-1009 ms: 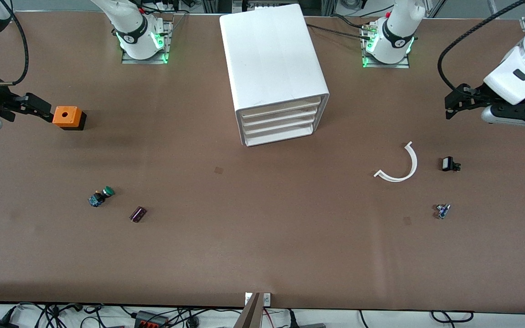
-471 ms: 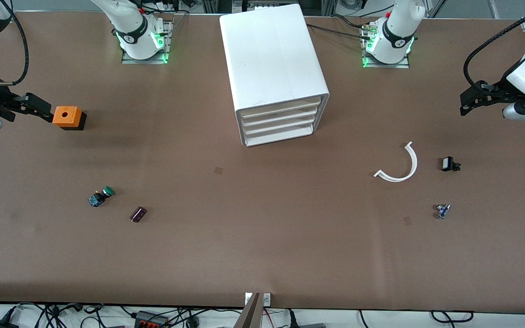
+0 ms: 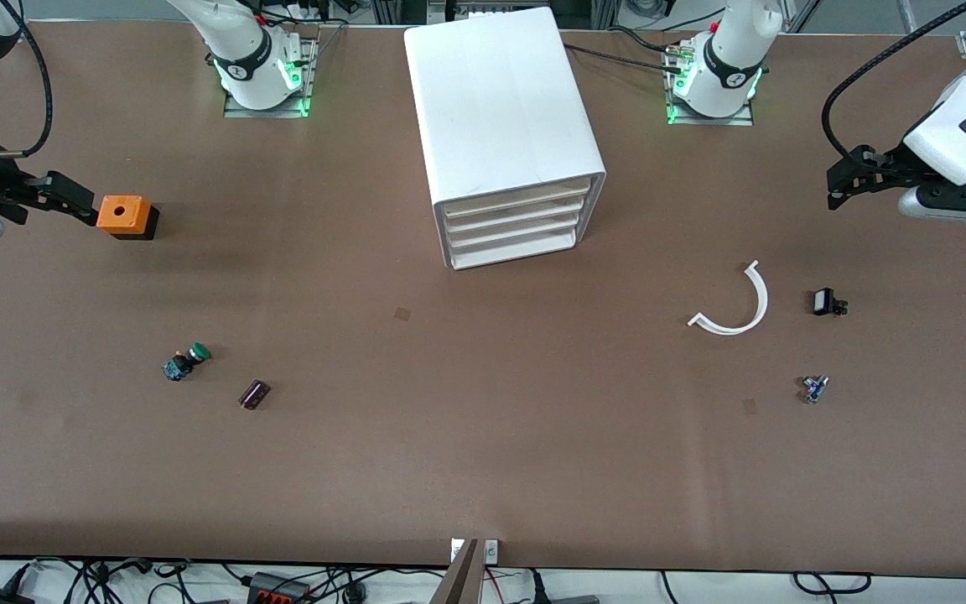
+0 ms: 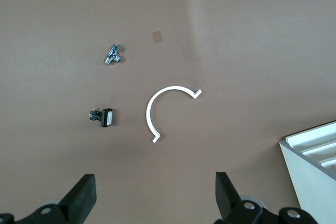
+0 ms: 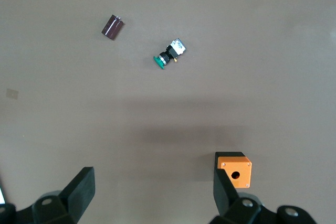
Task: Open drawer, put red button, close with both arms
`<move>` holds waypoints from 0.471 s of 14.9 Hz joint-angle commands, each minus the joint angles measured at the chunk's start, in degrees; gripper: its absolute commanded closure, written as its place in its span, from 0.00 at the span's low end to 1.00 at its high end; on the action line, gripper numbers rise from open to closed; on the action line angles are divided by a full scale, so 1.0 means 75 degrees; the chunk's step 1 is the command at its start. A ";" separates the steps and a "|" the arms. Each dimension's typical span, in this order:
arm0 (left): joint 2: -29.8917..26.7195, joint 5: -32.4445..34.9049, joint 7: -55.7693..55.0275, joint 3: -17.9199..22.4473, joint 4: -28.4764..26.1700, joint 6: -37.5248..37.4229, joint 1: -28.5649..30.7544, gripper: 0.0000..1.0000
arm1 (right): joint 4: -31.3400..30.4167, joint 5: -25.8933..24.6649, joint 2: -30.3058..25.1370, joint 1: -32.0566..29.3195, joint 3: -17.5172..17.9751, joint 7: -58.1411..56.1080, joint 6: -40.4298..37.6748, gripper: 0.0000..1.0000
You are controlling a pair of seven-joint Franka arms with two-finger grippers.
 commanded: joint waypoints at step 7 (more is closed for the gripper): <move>0.0056 -0.0120 -0.0027 -0.0051 0.0125 -0.0131 0.0005 0.00 | -0.0074 -0.0035 -0.0194 -0.0031 0.0050 -0.0191 -0.0158 0.00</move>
